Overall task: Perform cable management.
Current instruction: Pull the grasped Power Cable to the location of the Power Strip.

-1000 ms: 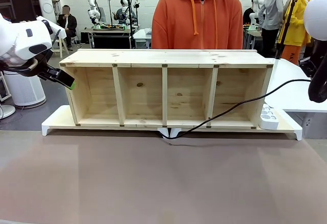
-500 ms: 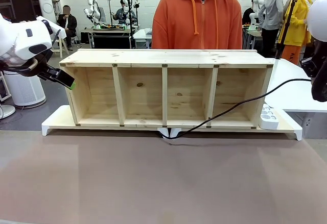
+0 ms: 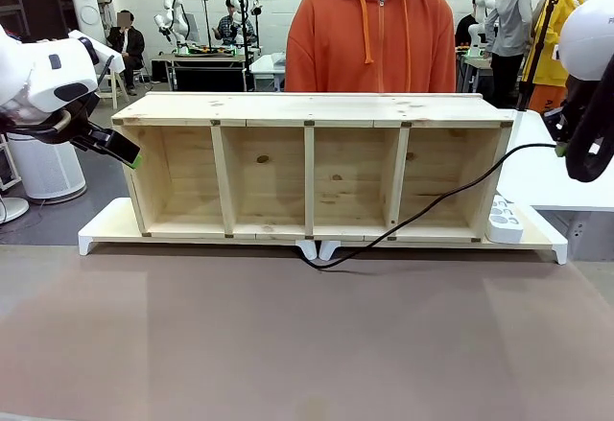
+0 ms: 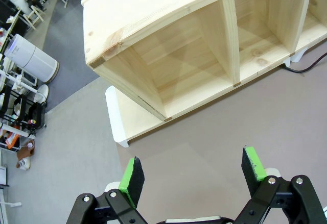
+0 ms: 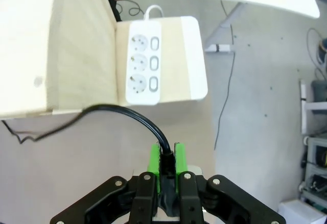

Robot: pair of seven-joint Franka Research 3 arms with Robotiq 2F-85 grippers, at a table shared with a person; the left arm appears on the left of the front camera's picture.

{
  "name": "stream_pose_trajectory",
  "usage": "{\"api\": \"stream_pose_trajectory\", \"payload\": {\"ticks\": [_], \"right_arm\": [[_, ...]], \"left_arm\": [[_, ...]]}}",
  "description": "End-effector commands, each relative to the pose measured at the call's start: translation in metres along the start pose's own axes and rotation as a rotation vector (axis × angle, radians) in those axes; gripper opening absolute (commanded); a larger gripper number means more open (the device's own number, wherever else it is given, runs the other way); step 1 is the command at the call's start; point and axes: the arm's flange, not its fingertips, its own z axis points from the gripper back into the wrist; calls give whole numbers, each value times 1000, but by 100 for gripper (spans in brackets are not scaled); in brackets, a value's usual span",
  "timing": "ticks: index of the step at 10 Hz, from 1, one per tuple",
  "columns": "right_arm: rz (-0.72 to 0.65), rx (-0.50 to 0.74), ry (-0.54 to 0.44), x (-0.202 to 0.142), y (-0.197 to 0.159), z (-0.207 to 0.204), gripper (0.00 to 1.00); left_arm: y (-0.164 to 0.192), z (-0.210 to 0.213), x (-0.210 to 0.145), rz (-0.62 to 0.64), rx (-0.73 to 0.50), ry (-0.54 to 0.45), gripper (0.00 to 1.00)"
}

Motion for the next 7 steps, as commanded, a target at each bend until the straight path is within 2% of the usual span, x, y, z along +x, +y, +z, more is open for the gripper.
{"api": "stream_pose_trajectory", "payload": {"ticks": [1,4,7], "right_arm": [[6,11,-5,30,-14,-2,14],[3,26,-16,46,-19,-12,14],[49,82,-33,51,-6,-18,14]], "left_arm": [[1,0,0,2,-5,0,100],[1,0,0,2,-5,0,100],[1,0,0,2,-5,0,100]]}}
